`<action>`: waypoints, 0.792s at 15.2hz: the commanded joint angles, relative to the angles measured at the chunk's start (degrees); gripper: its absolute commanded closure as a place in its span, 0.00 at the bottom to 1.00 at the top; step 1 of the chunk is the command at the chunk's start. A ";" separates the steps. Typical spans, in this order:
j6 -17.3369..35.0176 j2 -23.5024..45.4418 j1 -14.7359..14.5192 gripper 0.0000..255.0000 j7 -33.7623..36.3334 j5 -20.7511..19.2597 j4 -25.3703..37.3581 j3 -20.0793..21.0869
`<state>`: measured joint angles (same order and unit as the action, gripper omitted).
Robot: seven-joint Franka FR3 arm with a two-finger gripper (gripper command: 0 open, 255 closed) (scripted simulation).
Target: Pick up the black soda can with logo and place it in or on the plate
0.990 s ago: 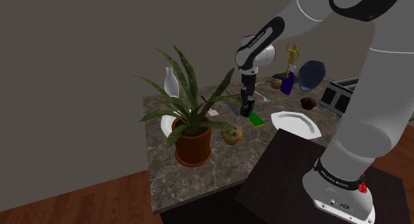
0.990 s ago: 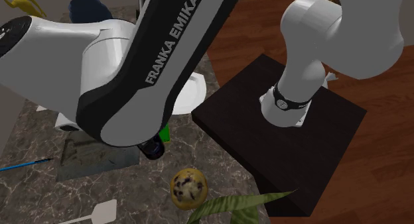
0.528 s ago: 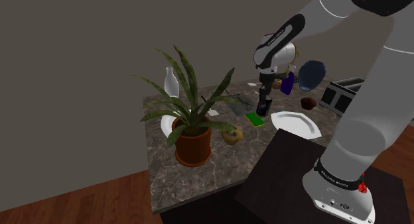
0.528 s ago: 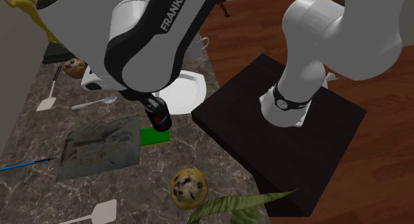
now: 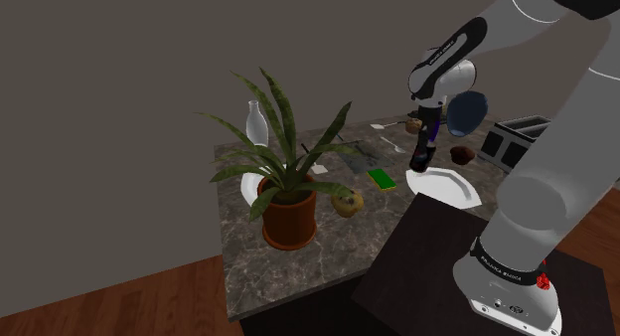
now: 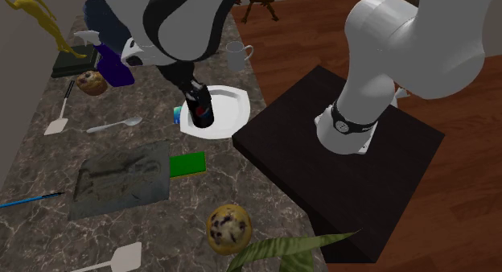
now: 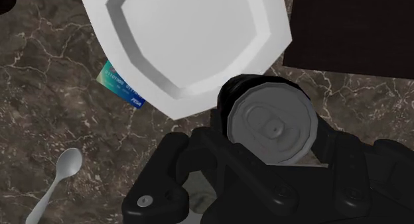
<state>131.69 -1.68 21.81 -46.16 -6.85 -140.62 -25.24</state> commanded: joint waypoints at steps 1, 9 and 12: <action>0.26 -0.36 1.63 1.00 -2.78 -0.82 -0.34 -1.68; 0.82 0.29 6.90 1.00 -12.64 -2.32 0.67 -7.33; 3.40 2.49 6.89 1.00 -13.43 -1.06 0.06 -7.39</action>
<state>134.25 0.10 28.67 -59.25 -8.31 -140.40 -32.58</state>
